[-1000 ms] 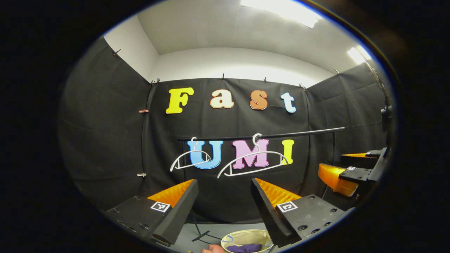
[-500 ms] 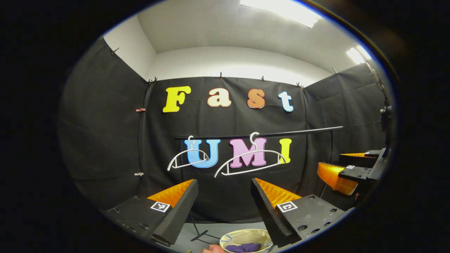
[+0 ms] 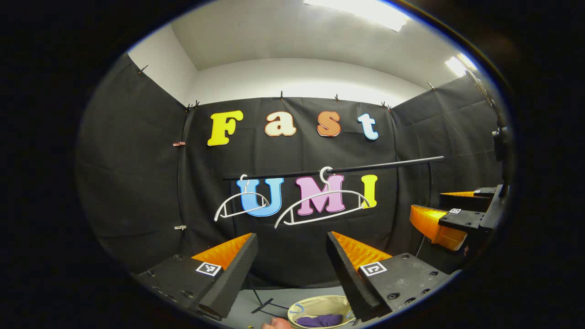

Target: Grasp the clothes on the hanger with both hands and then place them into the laundry hamper below.

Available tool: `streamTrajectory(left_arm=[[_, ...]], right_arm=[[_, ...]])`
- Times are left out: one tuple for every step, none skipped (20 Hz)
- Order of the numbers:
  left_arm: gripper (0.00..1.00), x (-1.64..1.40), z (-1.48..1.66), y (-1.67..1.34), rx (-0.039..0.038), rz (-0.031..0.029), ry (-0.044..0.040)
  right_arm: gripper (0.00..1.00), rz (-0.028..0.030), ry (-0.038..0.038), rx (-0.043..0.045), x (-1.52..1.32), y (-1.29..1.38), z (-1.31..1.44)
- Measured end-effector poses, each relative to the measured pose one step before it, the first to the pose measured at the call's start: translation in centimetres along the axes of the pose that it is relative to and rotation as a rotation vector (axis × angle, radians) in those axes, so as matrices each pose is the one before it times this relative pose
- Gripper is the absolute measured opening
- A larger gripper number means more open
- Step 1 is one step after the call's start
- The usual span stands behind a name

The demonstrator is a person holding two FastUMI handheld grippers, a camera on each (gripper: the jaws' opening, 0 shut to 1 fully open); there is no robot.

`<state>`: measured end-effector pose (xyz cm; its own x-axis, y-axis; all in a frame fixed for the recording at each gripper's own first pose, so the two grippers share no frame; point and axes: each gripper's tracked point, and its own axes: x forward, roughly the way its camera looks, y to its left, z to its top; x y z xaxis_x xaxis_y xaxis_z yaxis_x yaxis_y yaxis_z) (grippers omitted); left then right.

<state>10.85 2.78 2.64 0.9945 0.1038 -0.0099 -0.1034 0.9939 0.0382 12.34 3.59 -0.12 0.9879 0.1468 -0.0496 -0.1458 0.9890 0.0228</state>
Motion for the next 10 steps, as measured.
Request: streamTrajectory(left_arm=[[0.94,-0.090,0.046,-0.037,0.00328,0.00152,-0.00181],[0.94,0.047,-0.051,0.001,0.00070,0.00090,0.00008],[0.94,0.044,0.003,-0.021,-0.00164,0.00155,0.00017],[0.94,0.036,-0.054,-0.049,-0.00218,0.00235,0.00077],[0.94,0.048,0.074,0.022,-0.00174,0.00238,-0.00106],[0.94,0.062,0.004,0.018,-0.00168,0.00272,0.00018],[0.94,0.082,0.021,-0.038,-0.00149,0.00196,0.00025],[0.94,0.025,-0.075,-0.120,-0.00067,0.00161,0.00204],[0.94,0.029,0.051,-0.087,0.00004,0.00167,-0.00120],[0.94,0.015,0.020,-0.121,0.00039,0.00044,-0.00149]], right_arm=[[0.97,0.00189,-0.00070,0.00054,0.125,0.006,-0.070],[0.97,-0.00030,0.00036,-0.00115,0.010,-0.040,-0.020],[0.97,0.00133,-0.00096,-0.00137,0.015,-0.027,-0.087],[0.98,0.00080,-0.00010,-0.00147,-0.018,-0.061,0.003],[0.97,0.00127,0.00027,-0.00048,0.018,-0.003,-0.109],[0.98,0.00160,0.00070,0.00190,0.019,-0.065,-0.026],[0.97,0.00086,0.00040,0.00232,0.069,-0.076,-0.027],[0.98,0.00133,-0.00031,0.00198,-0.045,-0.030,0.006],[0.97,0.00125,-0.00171,0.00067,0.104,-0.030,0.039],[0.99,0.00090,-0.00091,-0.00204,-0.014,-0.062,0.002]])
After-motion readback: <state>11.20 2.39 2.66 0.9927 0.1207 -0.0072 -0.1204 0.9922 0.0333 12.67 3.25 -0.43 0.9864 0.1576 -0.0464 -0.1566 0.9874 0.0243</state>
